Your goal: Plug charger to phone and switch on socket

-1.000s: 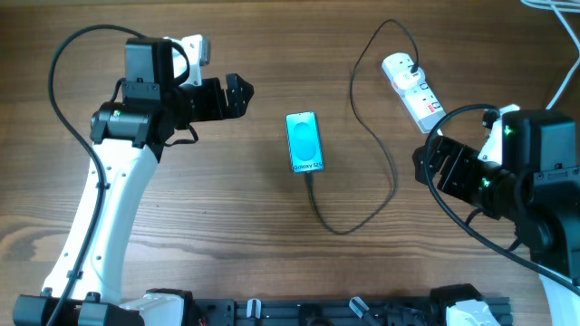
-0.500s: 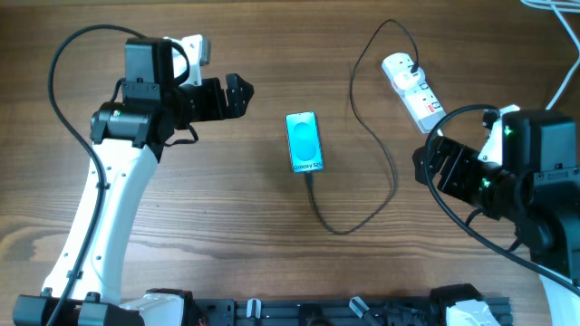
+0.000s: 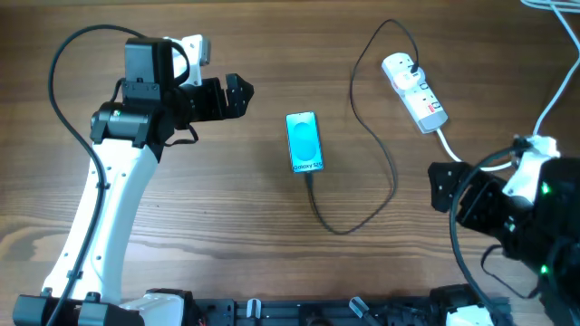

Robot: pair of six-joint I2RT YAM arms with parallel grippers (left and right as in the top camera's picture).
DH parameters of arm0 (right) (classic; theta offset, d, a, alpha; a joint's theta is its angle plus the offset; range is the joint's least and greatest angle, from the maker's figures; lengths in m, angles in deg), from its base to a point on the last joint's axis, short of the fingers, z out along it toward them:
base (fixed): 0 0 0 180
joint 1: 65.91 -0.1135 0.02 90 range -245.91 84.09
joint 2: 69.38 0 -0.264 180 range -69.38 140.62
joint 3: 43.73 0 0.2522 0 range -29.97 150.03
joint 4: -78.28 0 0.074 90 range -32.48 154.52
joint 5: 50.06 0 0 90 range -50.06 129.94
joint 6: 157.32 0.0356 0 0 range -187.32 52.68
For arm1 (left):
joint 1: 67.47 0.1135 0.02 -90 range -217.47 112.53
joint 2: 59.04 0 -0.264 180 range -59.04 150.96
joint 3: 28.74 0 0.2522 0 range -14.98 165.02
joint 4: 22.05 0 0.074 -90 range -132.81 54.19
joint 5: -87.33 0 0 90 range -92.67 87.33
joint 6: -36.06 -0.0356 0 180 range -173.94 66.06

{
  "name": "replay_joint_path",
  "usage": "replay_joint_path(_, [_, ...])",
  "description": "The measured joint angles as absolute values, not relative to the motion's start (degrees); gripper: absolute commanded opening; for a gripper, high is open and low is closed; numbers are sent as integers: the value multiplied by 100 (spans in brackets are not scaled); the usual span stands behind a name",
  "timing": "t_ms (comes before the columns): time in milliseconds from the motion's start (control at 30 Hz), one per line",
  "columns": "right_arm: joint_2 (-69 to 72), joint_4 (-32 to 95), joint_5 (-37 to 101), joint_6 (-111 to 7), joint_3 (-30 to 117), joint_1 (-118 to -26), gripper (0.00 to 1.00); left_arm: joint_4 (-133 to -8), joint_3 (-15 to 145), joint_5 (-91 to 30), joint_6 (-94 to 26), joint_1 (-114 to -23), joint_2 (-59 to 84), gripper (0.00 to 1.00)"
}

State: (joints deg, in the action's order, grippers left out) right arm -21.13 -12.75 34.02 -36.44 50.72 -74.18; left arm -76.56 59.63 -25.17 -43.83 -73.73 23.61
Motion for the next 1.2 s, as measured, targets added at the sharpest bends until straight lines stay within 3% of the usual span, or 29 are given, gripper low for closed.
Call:
replay_joint_path(1000, [-2537, -1232, 3864, -3605, 4986, -7418, 100, -7654, 5963, -2515, -4383, -7373, 2361, 100])
replay_joint_path(1200, [-3562, 596, 4023, -3856, 3646, -7423, 100, -7656, 5963, -2508, -4383, -7373, 2361, 100])
